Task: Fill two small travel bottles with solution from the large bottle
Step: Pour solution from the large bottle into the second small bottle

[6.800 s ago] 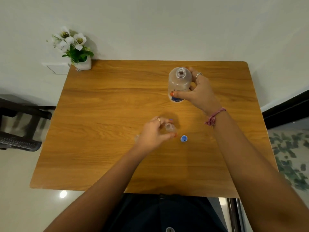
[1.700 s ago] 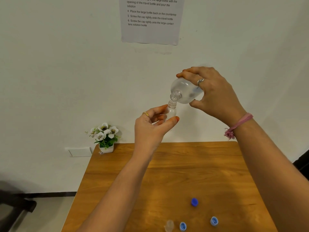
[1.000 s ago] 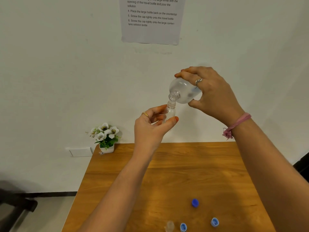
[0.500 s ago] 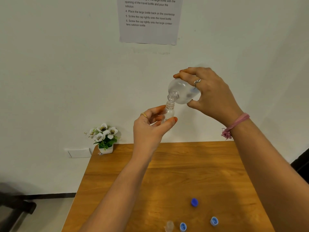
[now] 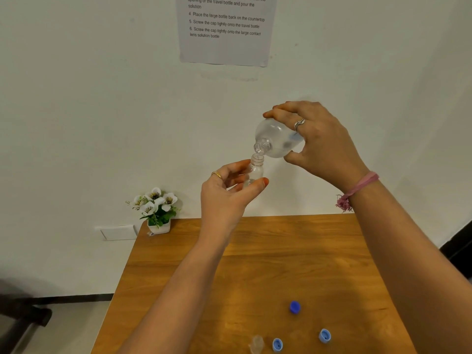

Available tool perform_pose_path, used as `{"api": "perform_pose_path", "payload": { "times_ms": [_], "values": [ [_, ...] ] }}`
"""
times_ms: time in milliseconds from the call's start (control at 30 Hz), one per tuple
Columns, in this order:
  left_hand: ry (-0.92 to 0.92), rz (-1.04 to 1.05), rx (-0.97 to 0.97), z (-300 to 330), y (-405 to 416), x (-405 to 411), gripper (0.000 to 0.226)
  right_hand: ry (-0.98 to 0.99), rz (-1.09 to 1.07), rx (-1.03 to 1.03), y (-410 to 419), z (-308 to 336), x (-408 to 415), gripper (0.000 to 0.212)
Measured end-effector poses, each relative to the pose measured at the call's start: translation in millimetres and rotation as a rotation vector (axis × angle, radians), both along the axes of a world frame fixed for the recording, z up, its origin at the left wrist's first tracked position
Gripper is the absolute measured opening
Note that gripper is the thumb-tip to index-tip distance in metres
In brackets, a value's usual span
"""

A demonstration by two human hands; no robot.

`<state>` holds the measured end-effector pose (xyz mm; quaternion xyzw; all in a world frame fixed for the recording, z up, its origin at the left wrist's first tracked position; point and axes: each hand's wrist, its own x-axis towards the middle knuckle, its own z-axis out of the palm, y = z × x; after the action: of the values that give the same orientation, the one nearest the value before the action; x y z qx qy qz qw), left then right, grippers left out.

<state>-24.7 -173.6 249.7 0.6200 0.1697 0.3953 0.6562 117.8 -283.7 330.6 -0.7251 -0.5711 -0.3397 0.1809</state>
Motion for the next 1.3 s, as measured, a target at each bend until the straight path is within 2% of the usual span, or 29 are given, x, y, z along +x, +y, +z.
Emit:
{"api": "perform_pose_path", "payload": {
  "times_ms": [1300],
  "values": [
    [-0.008,-0.011,-0.004,0.9,-2.0,0.6,0.039,-0.022,0.009,0.002,-1.2,0.8,0.9,0.061]
  ]
}}
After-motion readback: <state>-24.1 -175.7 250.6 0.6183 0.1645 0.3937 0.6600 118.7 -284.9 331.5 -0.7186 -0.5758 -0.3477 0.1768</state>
